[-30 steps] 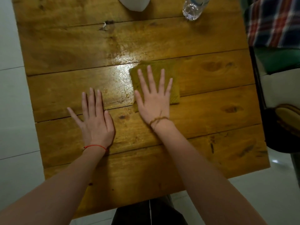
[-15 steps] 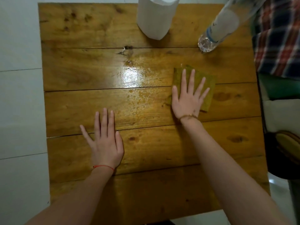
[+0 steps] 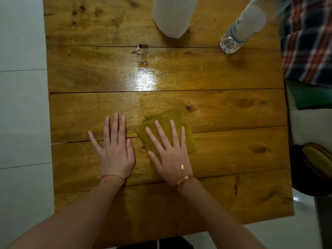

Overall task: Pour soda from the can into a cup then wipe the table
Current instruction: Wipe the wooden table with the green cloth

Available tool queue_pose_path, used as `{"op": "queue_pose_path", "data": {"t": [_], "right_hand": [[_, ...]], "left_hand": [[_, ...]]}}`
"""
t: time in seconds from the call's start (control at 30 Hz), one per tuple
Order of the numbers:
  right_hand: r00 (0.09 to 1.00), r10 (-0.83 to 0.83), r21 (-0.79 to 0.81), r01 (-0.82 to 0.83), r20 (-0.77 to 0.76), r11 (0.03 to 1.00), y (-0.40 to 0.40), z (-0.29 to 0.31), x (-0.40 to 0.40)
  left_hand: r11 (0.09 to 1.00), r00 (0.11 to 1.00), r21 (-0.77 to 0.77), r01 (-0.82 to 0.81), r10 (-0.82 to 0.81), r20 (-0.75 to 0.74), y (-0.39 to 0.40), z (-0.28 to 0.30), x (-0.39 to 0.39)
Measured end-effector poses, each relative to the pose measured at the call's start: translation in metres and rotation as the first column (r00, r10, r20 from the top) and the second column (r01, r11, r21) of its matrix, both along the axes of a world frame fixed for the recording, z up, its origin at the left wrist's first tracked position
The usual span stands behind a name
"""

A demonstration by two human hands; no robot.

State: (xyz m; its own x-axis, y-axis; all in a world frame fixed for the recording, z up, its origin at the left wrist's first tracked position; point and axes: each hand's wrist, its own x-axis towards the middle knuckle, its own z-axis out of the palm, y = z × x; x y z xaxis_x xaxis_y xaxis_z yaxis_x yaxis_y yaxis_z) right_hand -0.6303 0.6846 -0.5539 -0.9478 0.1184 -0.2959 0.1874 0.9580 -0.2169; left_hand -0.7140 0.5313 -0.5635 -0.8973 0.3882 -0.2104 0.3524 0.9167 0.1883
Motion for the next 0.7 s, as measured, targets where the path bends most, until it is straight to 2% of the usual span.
{"op": "queue_pose_path", "data": {"t": [0.2,0.5,0.6,0.7], "right_hand": [[0.993,-0.089,0.016,0.088,0.081,0.996,-0.028,0.007,0.082],[0.967,-0.181,-0.034,0.190,0.180,0.981,-0.056,0.026,0.138],[0.968,-0.204,-0.169,0.228,0.148,0.959,-0.051,0.035,0.141],[0.891,-0.452,-0.330,0.436,0.029,0.837,-0.038,0.045,0.141]], "left_hand": [[1.000,1.000,0.007,0.005,-0.005,-0.013,-0.002,-0.002,0.001],[0.998,0.998,0.064,0.027,-0.030,0.047,-0.010,0.006,0.005],[0.990,1.000,0.140,0.008,-0.010,0.014,-0.019,0.026,0.038],[0.961,0.991,0.243,-0.132,0.122,0.058,-0.021,0.040,0.092]]}}
